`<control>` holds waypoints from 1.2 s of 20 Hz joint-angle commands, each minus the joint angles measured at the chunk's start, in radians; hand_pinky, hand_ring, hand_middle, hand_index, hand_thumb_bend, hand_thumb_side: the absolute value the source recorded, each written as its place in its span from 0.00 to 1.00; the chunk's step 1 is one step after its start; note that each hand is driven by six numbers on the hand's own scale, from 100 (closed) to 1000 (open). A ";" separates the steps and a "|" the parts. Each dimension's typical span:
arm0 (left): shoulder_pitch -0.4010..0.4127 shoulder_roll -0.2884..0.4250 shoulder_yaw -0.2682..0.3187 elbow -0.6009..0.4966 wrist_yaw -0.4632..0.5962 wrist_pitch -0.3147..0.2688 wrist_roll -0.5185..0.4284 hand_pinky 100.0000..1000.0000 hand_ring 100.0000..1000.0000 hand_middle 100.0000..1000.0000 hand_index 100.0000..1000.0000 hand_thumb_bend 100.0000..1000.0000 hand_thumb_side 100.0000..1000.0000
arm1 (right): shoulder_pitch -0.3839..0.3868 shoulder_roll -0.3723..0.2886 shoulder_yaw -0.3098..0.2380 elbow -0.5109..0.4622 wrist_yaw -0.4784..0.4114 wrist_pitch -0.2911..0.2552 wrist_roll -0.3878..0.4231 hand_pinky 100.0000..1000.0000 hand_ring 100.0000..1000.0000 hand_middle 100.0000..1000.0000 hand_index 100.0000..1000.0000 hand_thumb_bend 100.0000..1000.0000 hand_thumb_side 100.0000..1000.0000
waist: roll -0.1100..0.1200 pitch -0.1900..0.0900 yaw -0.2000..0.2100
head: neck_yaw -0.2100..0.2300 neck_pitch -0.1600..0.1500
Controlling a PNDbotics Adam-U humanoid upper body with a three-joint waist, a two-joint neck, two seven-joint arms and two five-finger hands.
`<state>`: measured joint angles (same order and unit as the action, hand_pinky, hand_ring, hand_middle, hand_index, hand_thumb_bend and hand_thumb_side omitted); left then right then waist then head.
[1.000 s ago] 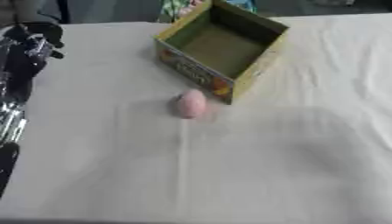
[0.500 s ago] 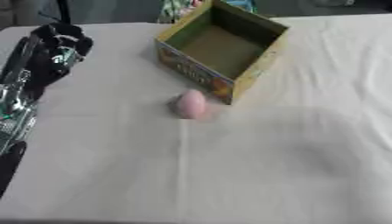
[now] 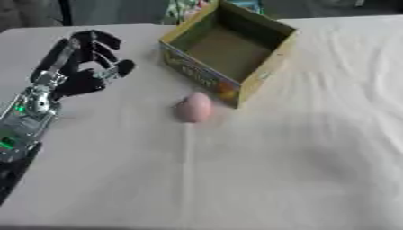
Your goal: Pick up objects on the table and place them in the box.
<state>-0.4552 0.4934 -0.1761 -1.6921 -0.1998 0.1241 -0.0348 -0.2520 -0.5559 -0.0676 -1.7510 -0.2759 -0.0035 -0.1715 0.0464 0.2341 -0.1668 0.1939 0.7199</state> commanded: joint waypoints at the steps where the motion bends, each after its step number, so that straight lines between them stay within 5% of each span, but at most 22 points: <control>1: -0.029 0.024 -0.027 0.001 -0.035 0.001 -0.018 0.49 0.54 0.57 0.69 0.56 0.39 | -0.012 -0.022 -0.006 -0.010 -0.006 -0.001 0.003 0.60 0.69 0.65 0.77 0.00 0.16 | -0.006 -0.018 -0.002 | 0.006 -0.005; 24: -0.222 -0.110 -0.174 0.190 -0.241 -0.071 -0.112 0.51 0.55 0.58 0.72 0.55 0.23 | -0.012 -0.016 0.000 -0.007 -0.009 0.001 0.010 0.60 0.69 0.65 0.77 0.00 0.16 | -0.009 -0.026 -0.019 | 0.024 0.012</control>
<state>-0.6547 0.3818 -0.3479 -1.5066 -0.4247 0.0601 -0.1388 -0.2546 -0.5508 -0.0611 -1.7505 -0.2806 -0.0011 -0.1649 0.0436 0.2277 -0.1845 0.2138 0.7254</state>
